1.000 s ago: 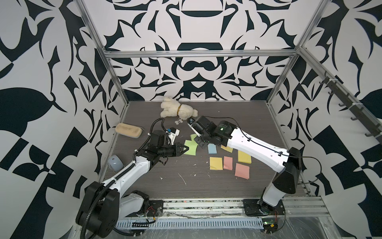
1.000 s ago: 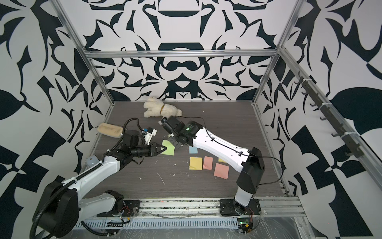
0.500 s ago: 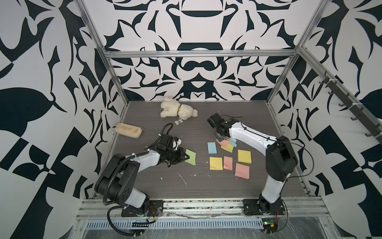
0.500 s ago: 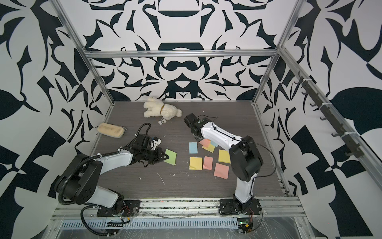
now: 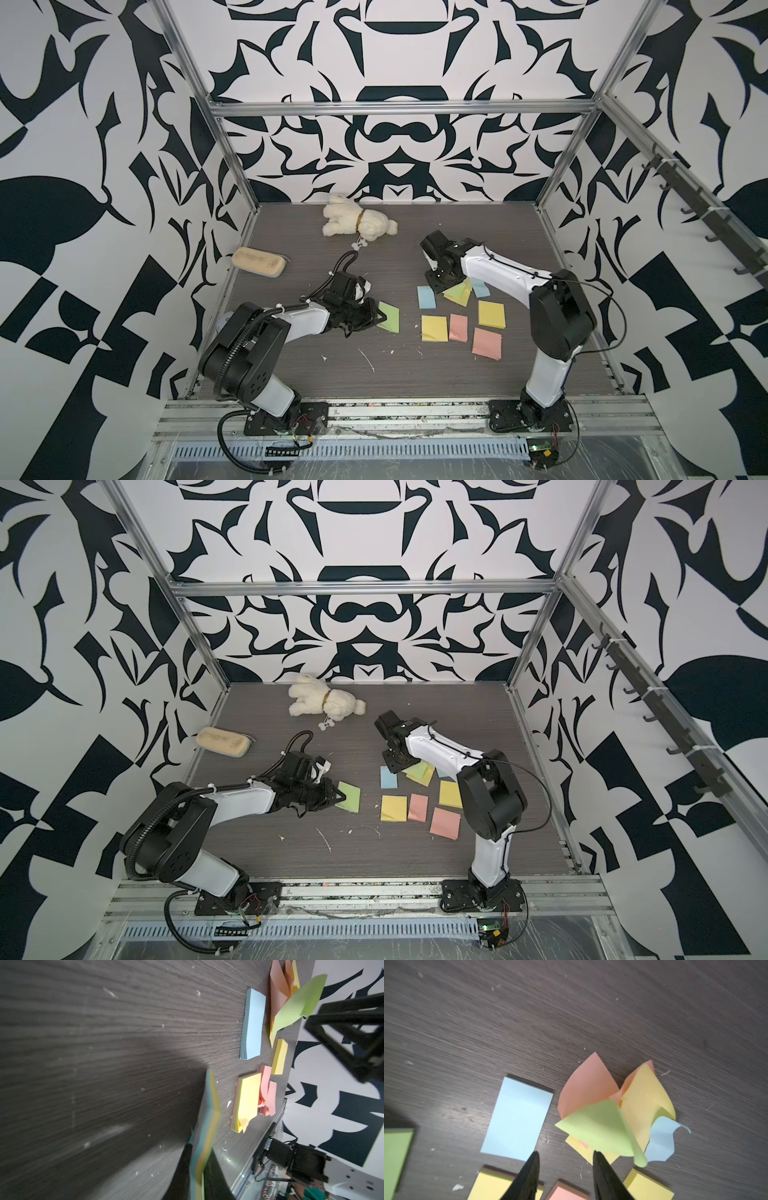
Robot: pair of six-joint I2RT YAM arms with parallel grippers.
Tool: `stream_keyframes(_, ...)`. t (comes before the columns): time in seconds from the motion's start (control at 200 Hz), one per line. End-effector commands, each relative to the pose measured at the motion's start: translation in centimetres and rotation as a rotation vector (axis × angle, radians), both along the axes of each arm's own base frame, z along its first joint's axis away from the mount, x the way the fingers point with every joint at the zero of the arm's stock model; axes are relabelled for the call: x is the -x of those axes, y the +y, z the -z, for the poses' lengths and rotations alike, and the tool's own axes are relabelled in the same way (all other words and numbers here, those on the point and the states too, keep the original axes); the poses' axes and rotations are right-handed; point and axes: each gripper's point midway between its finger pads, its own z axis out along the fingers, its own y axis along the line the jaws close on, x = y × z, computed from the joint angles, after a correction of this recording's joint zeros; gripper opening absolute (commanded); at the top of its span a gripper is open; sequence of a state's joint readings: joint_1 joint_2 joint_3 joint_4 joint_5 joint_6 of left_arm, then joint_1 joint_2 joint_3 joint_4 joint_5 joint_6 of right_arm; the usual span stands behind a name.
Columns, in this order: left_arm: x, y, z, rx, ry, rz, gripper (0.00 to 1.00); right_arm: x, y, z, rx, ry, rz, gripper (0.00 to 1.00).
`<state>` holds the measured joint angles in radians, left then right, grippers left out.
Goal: Tear off pages from different memo pads
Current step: Place the memo pad at the center of the board, then reset both arms
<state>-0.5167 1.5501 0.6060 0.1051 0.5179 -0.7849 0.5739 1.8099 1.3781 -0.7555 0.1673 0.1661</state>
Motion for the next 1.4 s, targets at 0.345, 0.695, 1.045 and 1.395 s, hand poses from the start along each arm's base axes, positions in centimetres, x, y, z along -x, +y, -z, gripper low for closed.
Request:
stream_keyframes(0.345, 0.0, 4.9, -2.2, -0.258, -0.12, -0.079, 0.57, 0.4, -4.4, -9.5, -0.266, -0.197, 0.201, 0.49)
stream_keyframes(0.695, -4.1, 15.4, -12.9, -0.652, -0.787, -0.354, 0.88, 3.2, -18.6, -12.1, 0.075, -0.967, 0.444, 0.75)
stream_keyframes(1.045, -8.3, 28.0, -12.6, -0.954, -0.897, -0.827, 0.98, 1.4, -22.7, -6.5, 0.029, -0.968, 0.575, 0.76)
stream_keyframes(1.395, -13.1, 30.2, -7.3, -0.765, -0.948, -0.731, 0.99, -1.1, -21.4, -2.7, -0.062, -1.024, 0.514, 0.78)
